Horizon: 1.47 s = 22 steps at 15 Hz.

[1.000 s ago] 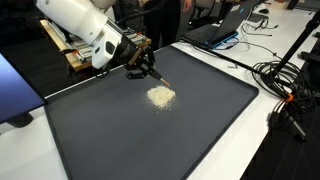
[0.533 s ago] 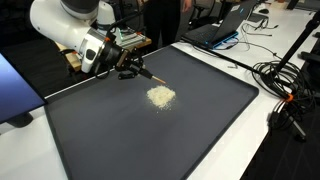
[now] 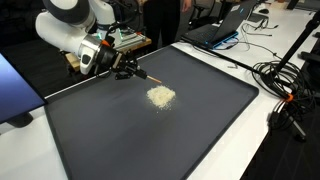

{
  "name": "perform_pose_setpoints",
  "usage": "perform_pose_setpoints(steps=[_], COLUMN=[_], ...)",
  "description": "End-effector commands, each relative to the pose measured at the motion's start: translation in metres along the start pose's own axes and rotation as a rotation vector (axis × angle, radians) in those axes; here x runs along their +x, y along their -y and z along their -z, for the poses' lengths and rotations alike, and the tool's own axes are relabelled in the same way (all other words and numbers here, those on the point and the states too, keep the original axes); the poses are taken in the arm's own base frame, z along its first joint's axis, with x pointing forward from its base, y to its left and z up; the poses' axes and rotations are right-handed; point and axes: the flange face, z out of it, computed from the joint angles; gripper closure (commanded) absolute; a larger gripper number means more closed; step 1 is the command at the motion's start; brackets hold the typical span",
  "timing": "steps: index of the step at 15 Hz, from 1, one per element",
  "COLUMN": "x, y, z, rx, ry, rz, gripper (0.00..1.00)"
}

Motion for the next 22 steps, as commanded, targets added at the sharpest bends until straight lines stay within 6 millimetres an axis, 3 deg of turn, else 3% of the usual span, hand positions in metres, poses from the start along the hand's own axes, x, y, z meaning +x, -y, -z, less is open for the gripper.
perform_pose_setpoints(steps=[1, 14, 18, 22], x=[-0.012, -0.030, -0.040, -0.047], y=[-0.003, -0.014, -0.002, 0.025], z=[0.003, -0.009, -0.013, -0.021], rx=[0.034, 0.030, -0.110, -0.231], ry=[-0.051, -0.092, -0.133, -0.156], rz=[-0.031, -0.117, -0.125, -0.061], gripper=[0.97, 0.97, 0.97, 0.97])
